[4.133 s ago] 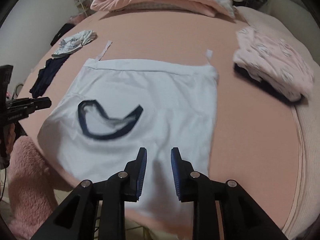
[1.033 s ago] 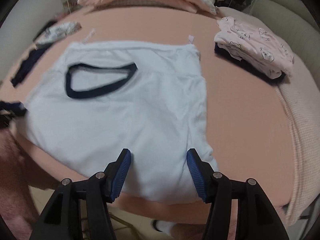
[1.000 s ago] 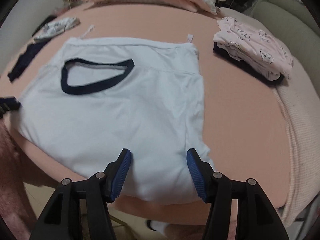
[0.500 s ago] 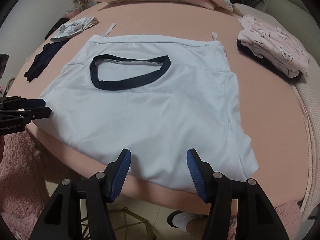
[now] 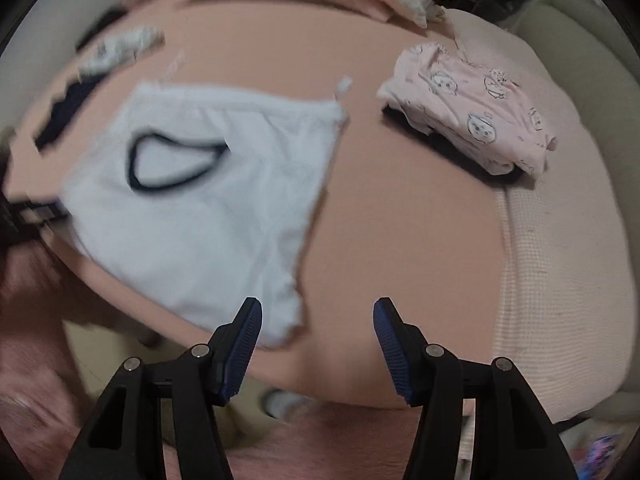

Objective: Fold clothes
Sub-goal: 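Release the collar and move both grippers back from the folded shirt, then move both grippers to the shirt edge with the white tag strip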

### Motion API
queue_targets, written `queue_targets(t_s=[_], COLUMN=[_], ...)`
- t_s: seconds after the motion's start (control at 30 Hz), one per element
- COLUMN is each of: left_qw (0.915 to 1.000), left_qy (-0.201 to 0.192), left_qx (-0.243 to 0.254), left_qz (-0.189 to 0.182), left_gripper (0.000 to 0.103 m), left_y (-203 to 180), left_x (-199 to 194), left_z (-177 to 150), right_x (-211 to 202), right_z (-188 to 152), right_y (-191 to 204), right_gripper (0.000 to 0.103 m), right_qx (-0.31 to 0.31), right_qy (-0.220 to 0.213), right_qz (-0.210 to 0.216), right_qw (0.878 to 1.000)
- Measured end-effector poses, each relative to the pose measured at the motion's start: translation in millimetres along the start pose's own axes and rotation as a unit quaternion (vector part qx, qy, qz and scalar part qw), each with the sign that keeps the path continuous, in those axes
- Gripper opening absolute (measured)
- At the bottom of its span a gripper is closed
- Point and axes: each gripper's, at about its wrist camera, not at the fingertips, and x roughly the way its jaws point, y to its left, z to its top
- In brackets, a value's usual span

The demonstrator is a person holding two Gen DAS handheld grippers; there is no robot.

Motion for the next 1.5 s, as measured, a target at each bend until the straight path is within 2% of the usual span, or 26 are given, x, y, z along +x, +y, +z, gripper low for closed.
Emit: queue_targets(t_s=[0.03,0.1,0.17,0.2,0.3,0.37,0.47,0.53,0.63,0.7,0.77,0.87,0.97,1.03,1.13,1.33,1.43,1.5], left_qw=[0.9999,0.9997,0.9993,0.9996,1.0,0.9999,0.9992,0.9988,0.9985,0.9994,0.9996,0.9974,0.9979,0.9965,0.9952,0.9921,0.9936,0.9934], left_qy=[-0.007,-0.015,-0.018,-0.012,0.006,0.01,0.013,0.004,-0.017,-0.01,0.013,0.03,0.013,0.004,-0.004,-0.014,-0.014,-0.018], left_qx=[-0.005,0.0,0.011,0.013,0.005,-0.006,-0.038,-0.048,-0.043,-0.029,-0.025,-0.064,-0.063,-0.079,-0.09,-0.101,-0.094,-0.096], left_qz=[-0.006,-0.02,-0.03,-0.022,-0.003,0.01,0.008,0.004,-0.031,-0.019,0.006,-0.011,-0.001,-0.027,-0.039,-0.074,-0.062,-0.061], left_gripper=[0.042,0.042,0.042,0.042,0.042,0.042,0.042,0.042,0.042,0.042,0.044,0.045,0.044,0.044,0.044,0.044,0.045,0.045], left_y=[0,-5,-12,-11,-1,12,28,30,22,15,15,30,42,53,59,62,66,72], left_x=[-2,-4,-4,-1,3,1,-4,-7,-15,-8,2,0,-14,-19,-18,-3,9,19], left_z=[1,1,1,0,-2,-5,-7,-7,-4,-1,-1,2,12,22,38,65,86,102], right_x=[-1,17,43,56,74,73,64,54,46,54,69,76,59,48,44,51,55,62], right_z=[2,-1,-9,-14,-21,-22,-24,-27,-31,-29,-30,-34,-33,-28,-13,23,47,65], right_y=[1,18,37,45,55,50,30,21,25,32,35,17,2,-6,-22,-31,-31,-35], right_gripper=[0.058,0.058,0.058,0.058,0.058,0.058,0.058,0.058,0.058,0.058,0.058,0.061,0.062,0.063,0.063,0.064,0.064,0.064], right_qx=[0.018,0.033,0.037,0.038,0.02,0.008,0.023,0.039,0.038,0.03,0.029,0.079,0.092,0.098,0.125,0.136,0.122,0.122], right_qy=[-0.009,-0.011,0.001,0.009,0.017,0.023,0.026,0.014,-0.003,-0.004,0.018,0.044,0.03,0.015,0.005,0.014,0.017,0.017], right_qz=[0.02,0.029,0.035,0.04,0.004,-0.012,-0.039,-0.035,-0.019,-0.009,-0.026,-0.004,-0.011,-0.006,0.026,0.065,0.082,0.079], right_qw=[1.0,0.999,0.999,0.998,1.0,1.0,0.999,0.999,0.999,1.0,0.999,0.996,0.995,0.995,0.992,0.989,0.989,0.989])
